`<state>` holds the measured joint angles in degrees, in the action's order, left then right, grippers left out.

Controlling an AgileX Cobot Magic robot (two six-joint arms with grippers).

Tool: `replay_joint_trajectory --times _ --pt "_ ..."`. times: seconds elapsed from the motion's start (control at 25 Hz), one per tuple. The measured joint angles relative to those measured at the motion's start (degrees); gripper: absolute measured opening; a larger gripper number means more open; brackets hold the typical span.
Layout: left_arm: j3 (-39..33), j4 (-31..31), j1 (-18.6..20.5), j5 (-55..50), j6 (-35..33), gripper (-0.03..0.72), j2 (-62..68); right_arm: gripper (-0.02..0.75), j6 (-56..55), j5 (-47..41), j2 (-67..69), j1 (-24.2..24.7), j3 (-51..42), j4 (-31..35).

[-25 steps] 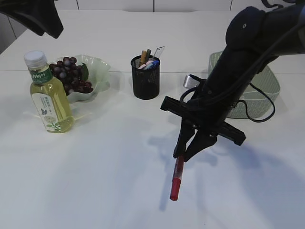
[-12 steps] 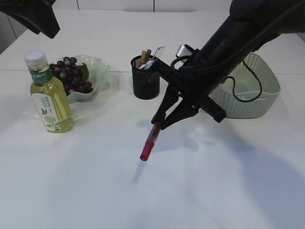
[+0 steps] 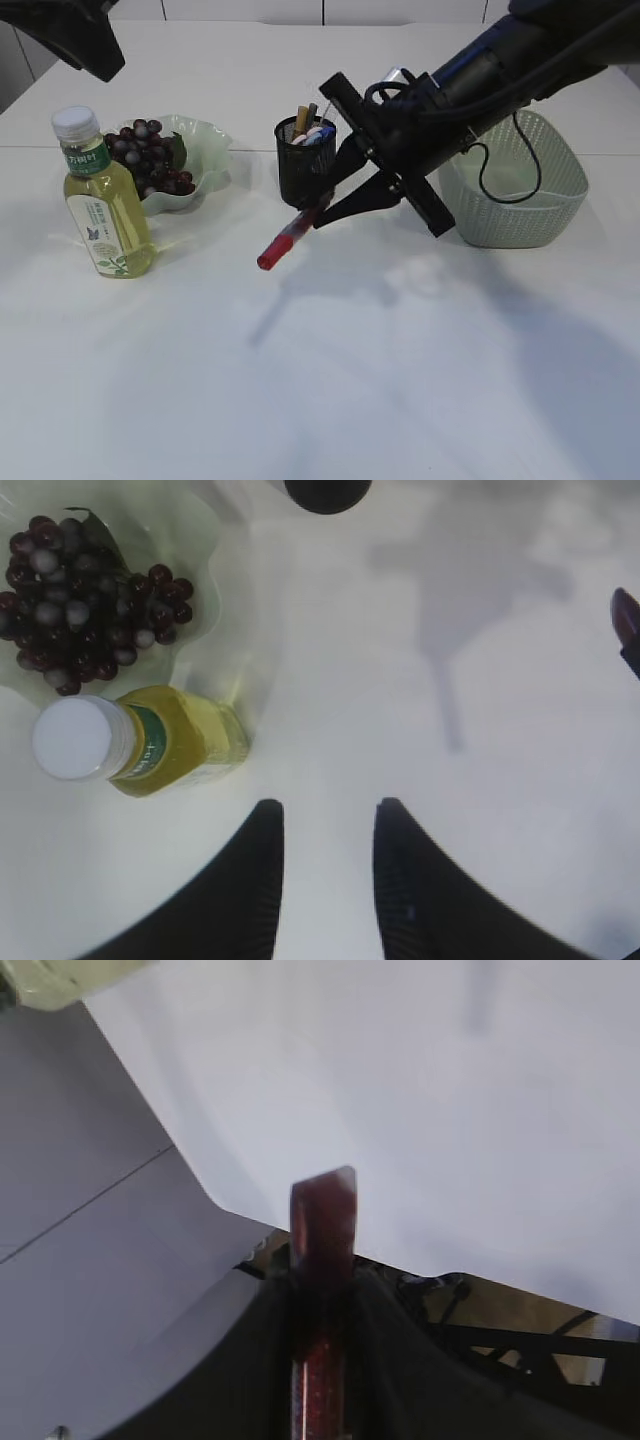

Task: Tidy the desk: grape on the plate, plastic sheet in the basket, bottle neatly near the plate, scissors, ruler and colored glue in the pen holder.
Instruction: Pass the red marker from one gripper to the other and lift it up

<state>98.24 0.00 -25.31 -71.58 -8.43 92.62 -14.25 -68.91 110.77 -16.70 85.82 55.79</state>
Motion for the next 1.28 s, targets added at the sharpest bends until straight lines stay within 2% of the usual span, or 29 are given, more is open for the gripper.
replay_joint_trajectory --times 0.2,0.4,0.92,1.12,1.28 --pt "-0.25 0.00 0.00 0.12 -0.64 0.228 0.00 0.155 1.32 0.00 0.00 1.09 0.00 5.41" --pt "-3.60 0.32 0.00 1.33 -0.83 0.228 0.00 0.155 1.61 0.00 0.00 1.09 0.00 10.61" --pt "-6.37 1.30 0.00 10.45 -1.67 0.228 0.11 0.155 3.55 0.32 0.00 4.30 0.00 24.86" --pt "-12.23 1.40 0.00 16.66 -1.81 0.230 -1.24 0.155 5.59 1.39 0.10 4.51 0.00 30.41" --pt "-19.69 1.40 0.00 25.56 -1.81 0.234 -5.18 0.155 6.60 2.15 0.21 4.51 0.00 34.13"
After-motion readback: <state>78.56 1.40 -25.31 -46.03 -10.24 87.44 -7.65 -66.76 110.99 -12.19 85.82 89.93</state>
